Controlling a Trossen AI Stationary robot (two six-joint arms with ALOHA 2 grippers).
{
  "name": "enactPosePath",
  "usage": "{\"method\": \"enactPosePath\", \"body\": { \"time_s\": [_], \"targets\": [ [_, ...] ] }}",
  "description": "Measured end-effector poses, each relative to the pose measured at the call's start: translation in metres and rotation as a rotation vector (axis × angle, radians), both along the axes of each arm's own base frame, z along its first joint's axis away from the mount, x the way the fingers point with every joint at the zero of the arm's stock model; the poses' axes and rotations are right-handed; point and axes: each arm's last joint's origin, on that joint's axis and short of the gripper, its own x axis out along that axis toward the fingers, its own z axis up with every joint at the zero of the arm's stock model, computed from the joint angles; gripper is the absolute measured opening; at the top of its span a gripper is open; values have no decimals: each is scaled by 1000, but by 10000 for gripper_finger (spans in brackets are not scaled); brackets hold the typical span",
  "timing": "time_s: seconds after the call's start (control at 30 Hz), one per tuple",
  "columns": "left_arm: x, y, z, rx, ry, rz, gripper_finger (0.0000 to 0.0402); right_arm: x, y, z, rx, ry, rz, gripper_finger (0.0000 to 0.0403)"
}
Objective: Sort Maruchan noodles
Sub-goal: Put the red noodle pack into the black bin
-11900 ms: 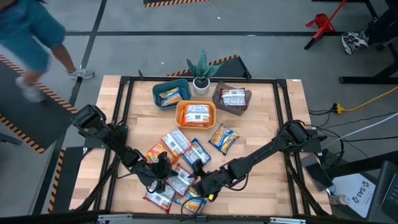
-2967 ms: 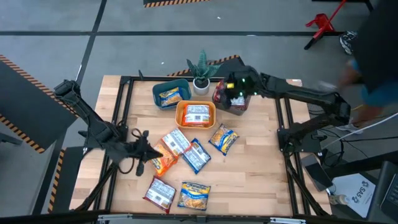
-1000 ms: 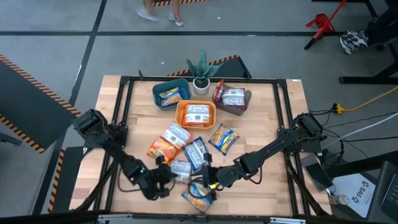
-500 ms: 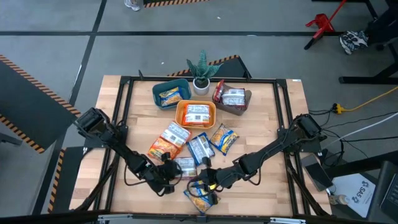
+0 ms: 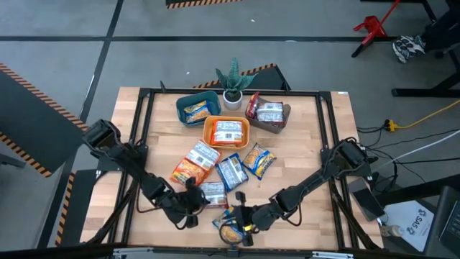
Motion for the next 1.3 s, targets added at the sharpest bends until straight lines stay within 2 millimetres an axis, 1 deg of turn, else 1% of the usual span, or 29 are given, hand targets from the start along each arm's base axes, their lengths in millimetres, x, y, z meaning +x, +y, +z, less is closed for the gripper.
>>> {"method": "enactPosePath", "body": {
  "time_s": [0.07,0.13,0.2,0.37,0.5,0.67,0.77,0.83,0.97,1.13,1.2,1.3],
  "targets": [
    [-3,-2,2,19,-11,8,0,0,-1,-1,-44,-5,-27,97],
    [-8,-3,-1,72,-4,35,0,0,-3,-1,-68,-7,-47,113],
    [-11,-1,-4,89,14,70,0,1,-5,-2,-77,0,-57,131],
    [-22,10,-21,73,73,145,0,5,-12,-4,-100,3,-77,163],
    [-34,14,-33,40,89,179,0,8,-16,-4,-104,3,-86,168],
    [-43,16,-45,-4,85,218,0,8,-20,-7,-145,31,-85,166],
    [-47,16,-53,-14,99,232,0,6,-21,-11,-230,56,-77,169],
    [-47,16,-58,-11,106,241,0,5,-22,-13,-284,70,-84,178],
    [-46,13,-66,-18,99,254,0,5,-23,-13,-402,57,-47,217],
    [-44,12,-73,-19,89,263,0,4,-25,-16,-633,56,73,270],
    [-44,13,-73,-15,92,266,0,5,-29,-18,-703,80,103,280],
    [-42,14,-73,-17,100,267,0,6,-39,-23,-804,127,142,284]
  ]
}}
